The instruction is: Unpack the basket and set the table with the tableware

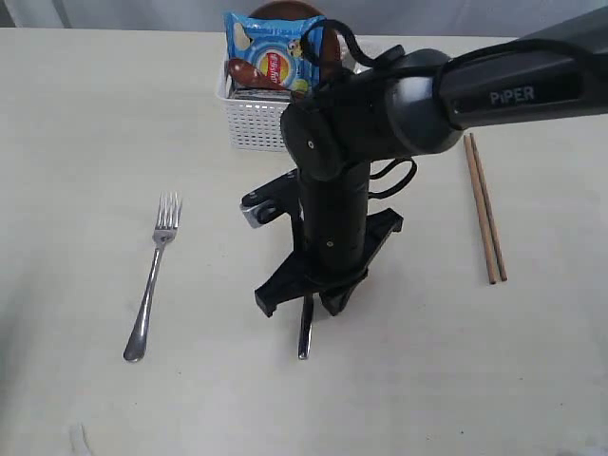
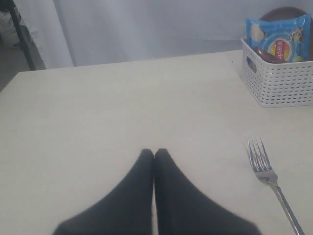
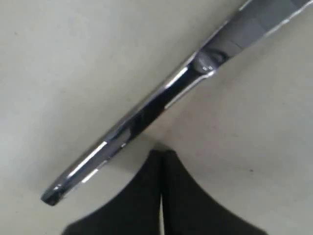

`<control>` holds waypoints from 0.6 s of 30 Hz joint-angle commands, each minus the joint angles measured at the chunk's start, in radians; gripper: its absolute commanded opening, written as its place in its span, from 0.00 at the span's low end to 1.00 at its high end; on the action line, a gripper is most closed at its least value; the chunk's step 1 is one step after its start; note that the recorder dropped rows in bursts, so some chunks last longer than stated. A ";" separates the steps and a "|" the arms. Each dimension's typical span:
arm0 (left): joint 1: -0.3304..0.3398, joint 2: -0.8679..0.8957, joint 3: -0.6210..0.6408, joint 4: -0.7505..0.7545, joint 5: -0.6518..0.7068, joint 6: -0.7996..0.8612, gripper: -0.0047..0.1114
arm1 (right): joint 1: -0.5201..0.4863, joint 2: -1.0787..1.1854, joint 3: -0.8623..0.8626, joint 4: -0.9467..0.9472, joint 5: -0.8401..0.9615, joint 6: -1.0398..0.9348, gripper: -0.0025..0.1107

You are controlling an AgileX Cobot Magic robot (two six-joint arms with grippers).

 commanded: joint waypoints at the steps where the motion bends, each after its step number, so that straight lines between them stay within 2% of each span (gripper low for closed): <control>1: -0.005 -0.002 0.002 -0.004 -0.001 -0.002 0.04 | -0.006 -0.006 0.011 -0.130 0.022 0.068 0.02; 9: -0.005 -0.002 0.002 -0.004 -0.001 -0.002 0.04 | -0.029 -0.113 0.011 -0.122 -0.001 0.085 0.02; 15: -0.005 -0.002 0.002 -0.002 -0.001 -0.002 0.04 | -0.006 -0.176 0.011 0.175 -0.095 -0.092 0.02; 18: -0.005 -0.002 0.002 -0.002 -0.001 -0.002 0.04 | 0.021 -0.162 0.011 0.205 -0.165 -0.087 0.02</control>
